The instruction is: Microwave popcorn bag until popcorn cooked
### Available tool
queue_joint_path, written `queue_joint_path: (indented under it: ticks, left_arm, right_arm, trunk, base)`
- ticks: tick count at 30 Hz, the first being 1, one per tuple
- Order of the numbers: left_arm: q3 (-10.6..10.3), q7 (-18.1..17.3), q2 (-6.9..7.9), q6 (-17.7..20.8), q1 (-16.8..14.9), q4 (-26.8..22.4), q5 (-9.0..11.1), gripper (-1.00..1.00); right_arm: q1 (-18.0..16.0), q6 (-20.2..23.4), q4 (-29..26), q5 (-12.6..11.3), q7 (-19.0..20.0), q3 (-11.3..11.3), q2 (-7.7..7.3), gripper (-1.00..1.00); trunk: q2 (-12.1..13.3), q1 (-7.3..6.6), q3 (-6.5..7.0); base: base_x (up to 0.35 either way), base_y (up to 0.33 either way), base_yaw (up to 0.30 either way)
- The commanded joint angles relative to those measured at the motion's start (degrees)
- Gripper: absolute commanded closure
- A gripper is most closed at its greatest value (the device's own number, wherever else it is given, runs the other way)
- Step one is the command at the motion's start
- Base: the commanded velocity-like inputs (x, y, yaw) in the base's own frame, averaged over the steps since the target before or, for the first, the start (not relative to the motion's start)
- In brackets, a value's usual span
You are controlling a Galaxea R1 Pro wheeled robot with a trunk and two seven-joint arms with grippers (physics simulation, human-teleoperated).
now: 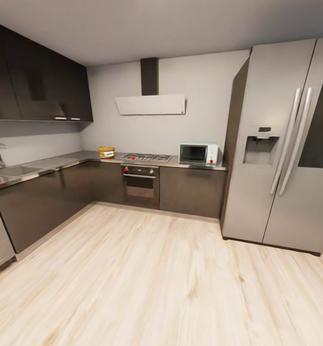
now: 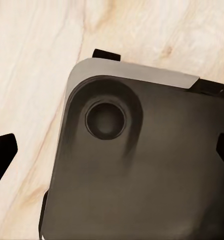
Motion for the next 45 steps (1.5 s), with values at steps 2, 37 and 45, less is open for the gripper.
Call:
queue_joint_path:
  ticks: [2, 37, 45]
  left_arm:
    - [0.12, 0.05, -0.01, -0.05, 0.0, -0.04, 0.23, -1.0]
    - [0.12, 0.05, -0.01, -0.04, 0.0, -0.04, 0.32, -1.0]
    - [0.12, 0.05, -0.01, -0.04, 0.0, -0.04, 0.32, -1.0]
  right_arm:
    - [-0.01, -0.22, 0.03, 0.04, -0.01, 0.03, -0.01, -1.0]
    - [-0.01, -0.22, 0.03, 0.13, -0.01, 0.14, 0.01, -1.0]
    - [-0.01, -0.22, 0.03, 0.13, -0.01, 0.12, 0.0, -1.0]
  trunk:
    - [-0.02, 0.04, -0.04]
    - [-0.02, 0.04, -0.04]
    - [-0.02, 0.04, -0.04]
  base:
    - [0.322, 0.0, 0.0]
    - [0.322, 0.0, 0.0]
    - [0.322, 0.0, 0.0]
